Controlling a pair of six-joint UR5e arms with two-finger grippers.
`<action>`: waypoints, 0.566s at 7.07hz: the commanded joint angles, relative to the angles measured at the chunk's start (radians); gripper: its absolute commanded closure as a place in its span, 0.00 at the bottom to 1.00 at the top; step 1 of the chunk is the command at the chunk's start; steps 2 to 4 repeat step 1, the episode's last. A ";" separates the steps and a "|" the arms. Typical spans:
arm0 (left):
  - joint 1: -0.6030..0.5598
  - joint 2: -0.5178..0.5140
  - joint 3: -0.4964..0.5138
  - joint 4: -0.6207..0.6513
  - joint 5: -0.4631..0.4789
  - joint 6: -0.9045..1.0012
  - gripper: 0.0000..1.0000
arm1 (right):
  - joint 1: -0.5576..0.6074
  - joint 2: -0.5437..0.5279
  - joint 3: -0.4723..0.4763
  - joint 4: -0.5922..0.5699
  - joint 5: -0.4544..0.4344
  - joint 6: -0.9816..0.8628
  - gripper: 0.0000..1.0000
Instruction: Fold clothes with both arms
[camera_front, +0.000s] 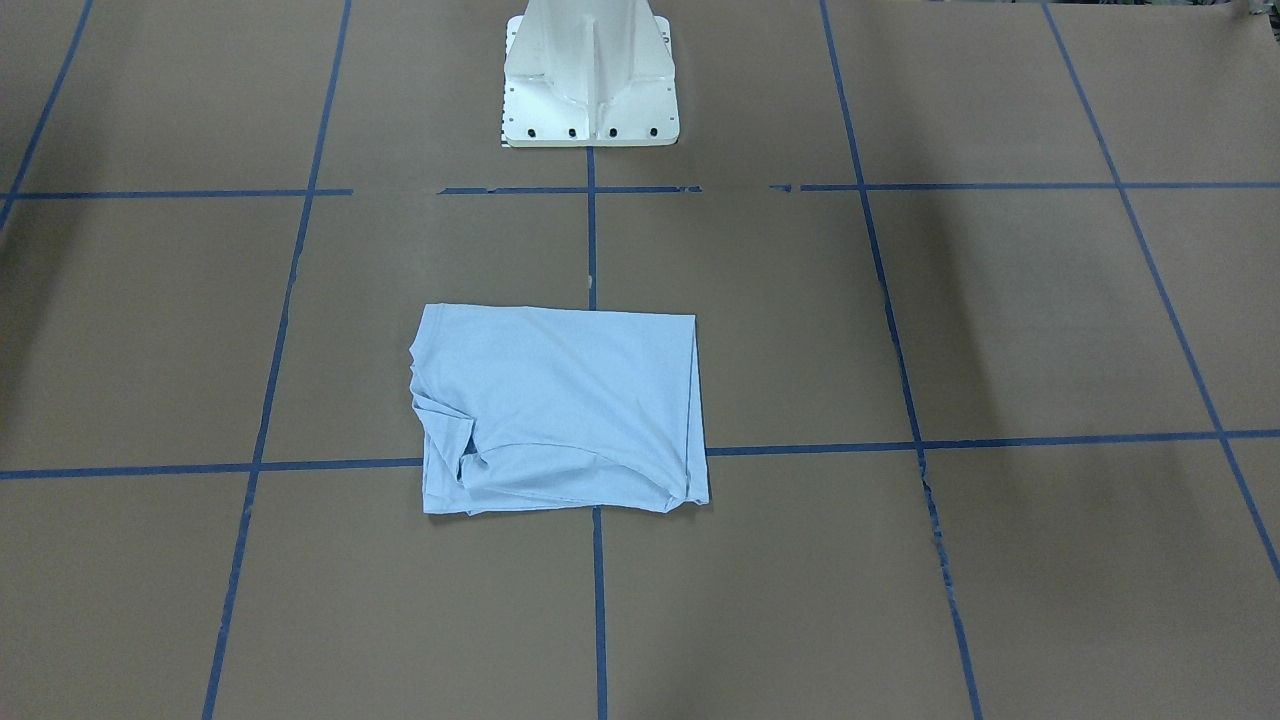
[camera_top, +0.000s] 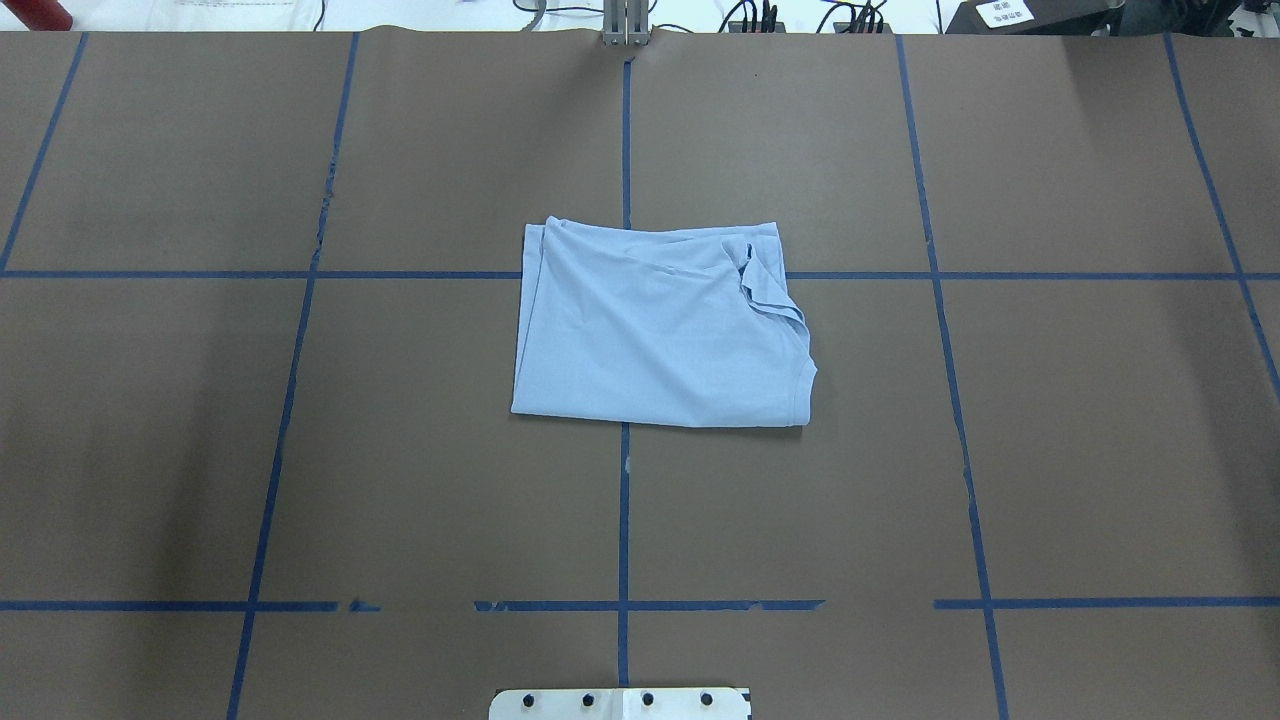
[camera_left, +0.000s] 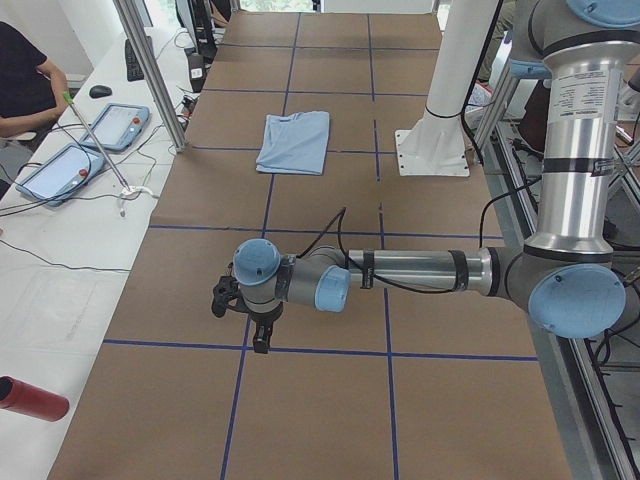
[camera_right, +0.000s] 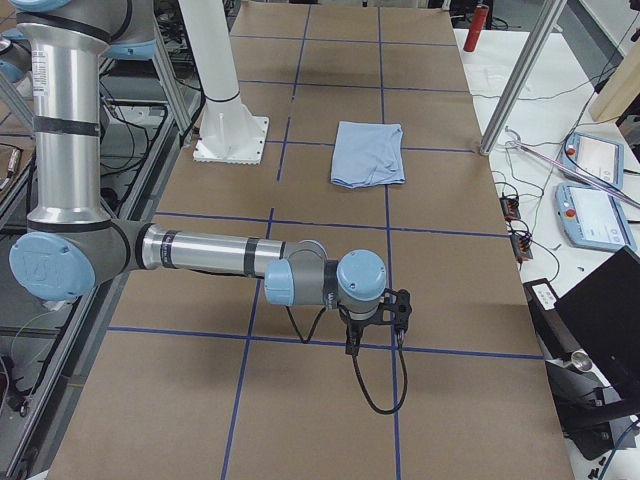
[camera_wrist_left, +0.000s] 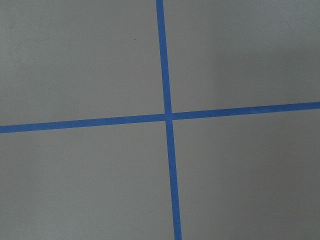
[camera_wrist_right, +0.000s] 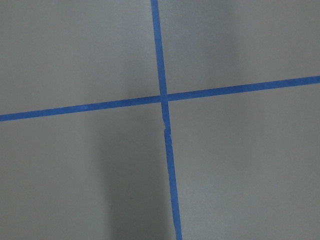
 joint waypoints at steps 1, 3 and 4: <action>0.001 0.000 0.003 -0.002 0.000 0.001 0.00 | 0.000 0.002 0.001 0.000 0.000 0.001 0.00; 0.001 0.000 0.003 -0.002 0.000 0.001 0.00 | 0.000 0.002 0.001 0.000 0.000 0.001 0.00; 0.001 0.000 0.003 -0.002 0.000 0.001 0.00 | 0.000 0.002 0.001 0.000 0.000 0.001 0.00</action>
